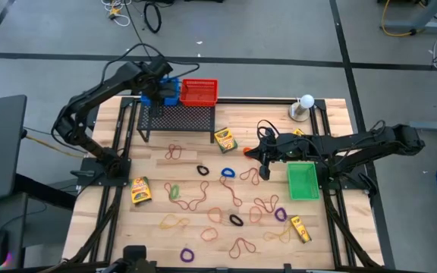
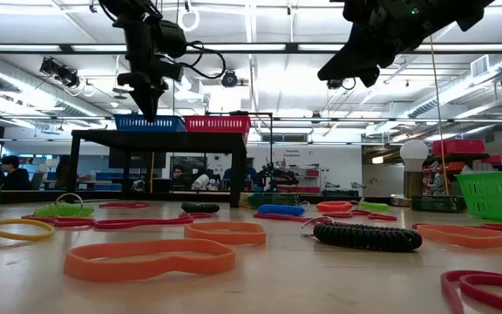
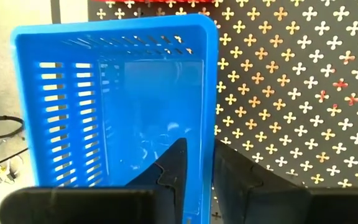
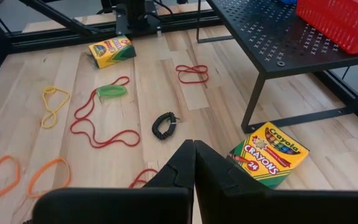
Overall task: Pick & Place Office Desk Supplies
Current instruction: Put the blue bin on the shelf, then put the green bin on the shelf
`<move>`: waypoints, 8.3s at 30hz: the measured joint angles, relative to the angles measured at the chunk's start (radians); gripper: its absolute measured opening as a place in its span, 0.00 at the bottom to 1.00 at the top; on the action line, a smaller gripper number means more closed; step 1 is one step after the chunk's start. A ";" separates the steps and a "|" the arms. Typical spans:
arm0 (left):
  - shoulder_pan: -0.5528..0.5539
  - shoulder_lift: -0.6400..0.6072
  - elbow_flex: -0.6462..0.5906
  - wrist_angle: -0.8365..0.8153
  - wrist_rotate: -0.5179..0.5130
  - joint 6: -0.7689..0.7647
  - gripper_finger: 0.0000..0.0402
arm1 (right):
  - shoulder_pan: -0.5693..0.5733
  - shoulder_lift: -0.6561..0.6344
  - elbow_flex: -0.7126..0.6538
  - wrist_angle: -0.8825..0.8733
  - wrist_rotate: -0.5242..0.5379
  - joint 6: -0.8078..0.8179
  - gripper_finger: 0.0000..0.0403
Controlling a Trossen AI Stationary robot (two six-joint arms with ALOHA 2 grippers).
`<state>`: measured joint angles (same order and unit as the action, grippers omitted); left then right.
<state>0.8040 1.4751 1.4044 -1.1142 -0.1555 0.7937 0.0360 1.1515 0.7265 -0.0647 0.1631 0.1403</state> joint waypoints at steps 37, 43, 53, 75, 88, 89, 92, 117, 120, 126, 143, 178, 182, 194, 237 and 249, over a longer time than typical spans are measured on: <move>0.079 0.066 0.001 0.375 0.108 -0.702 0.02 | 0.000 0.000 0.000 -0.001 -0.001 0.001 0.02; 0.080 0.066 0.001 0.376 0.131 -0.709 0.02 | 0.000 0.000 0.000 0.000 0.000 0.001 0.02; 0.073 0.065 0.001 0.378 0.036 -0.710 0.02 | -0.001 0.000 0.000 0.000 0.000 0.001 0.02; 0.072 0.078 0.000 0.387 0.101 -0.732 0.02 | -0.001 0.000 0.000 0.000 0.000 0.000 0.02; -0.104 -0.257 -0.218 0.536 0.141 -0.870 0.01 | -0.034 -0.091 0.001 -0.281 0.051 0.207 0.01; -0.141 -0.297 -0.272 0.591 0.138 -0.897 0.01 | -0.035 -0.103 0.001 -0.331 0.054 0.222 0.01; -0.266 -0.387 -0.410 0.752 0.097 -0.962 0.01 | -0.035 -0.141 0.001 -0.477 0.038 0.241 0.01; -0.925 -0.346 -0.909 1.615 -0.359 -1.110 0.02 | -0.221 -0.025 0.052 -1.088 -0.182 -0.210 0.35; -0.913 -0.347 -0.908 1.622 -0.372 -1.107 0.05 | -0.235 0.013 0.052 -1.107 -0.183 -0.304 0.38; -0.908 -0.347 -0.908 1.629 -0.369 -1.087 0.08 | -0.290 0.114 0.052 -1.101 -0.183 -0.459 0.40; -0.883 -0.384 -0.966 1.602 -0.423 -1.120 0.01 | -0.336 0.253 0.069 -1.113 -0.333 -0.356 0.04; -0.843 -0.522 -1.013 1.559 -0.538 -0.916 0.02 | 0.031 0.675 0.556 -0.340 -0.165 1.338 0.03; -0.843 -0.522 -1.013 1.538 -0.499 -0.917 0.02 | 0.030 0.728 0.583 -0.334 -0.167 1.366 0.03; -0.844 -0.521 -1.013 1.466 -0.294 -0.965 0.02 | 0.025 0.764 0.586 -0.271 -0.145 1.366 0.13; -1.148 0.002 -0.294 0.415 -0.008 -1.198 0.29 | -0.009 -0.006 -0.097 0.001 -0.051 0.286 0.02; -1.173 0.207 -0.247 0.380 -0.089 -1.227 0.48 | -0.009 -0.051 -0.115 -0.042 -0.054 0.205 0.02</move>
<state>-0.3693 1.6817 1.1576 -0.7345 -0.2441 -0.4330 0.0269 1.1007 0.6112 -0.1069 0.1093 0.3449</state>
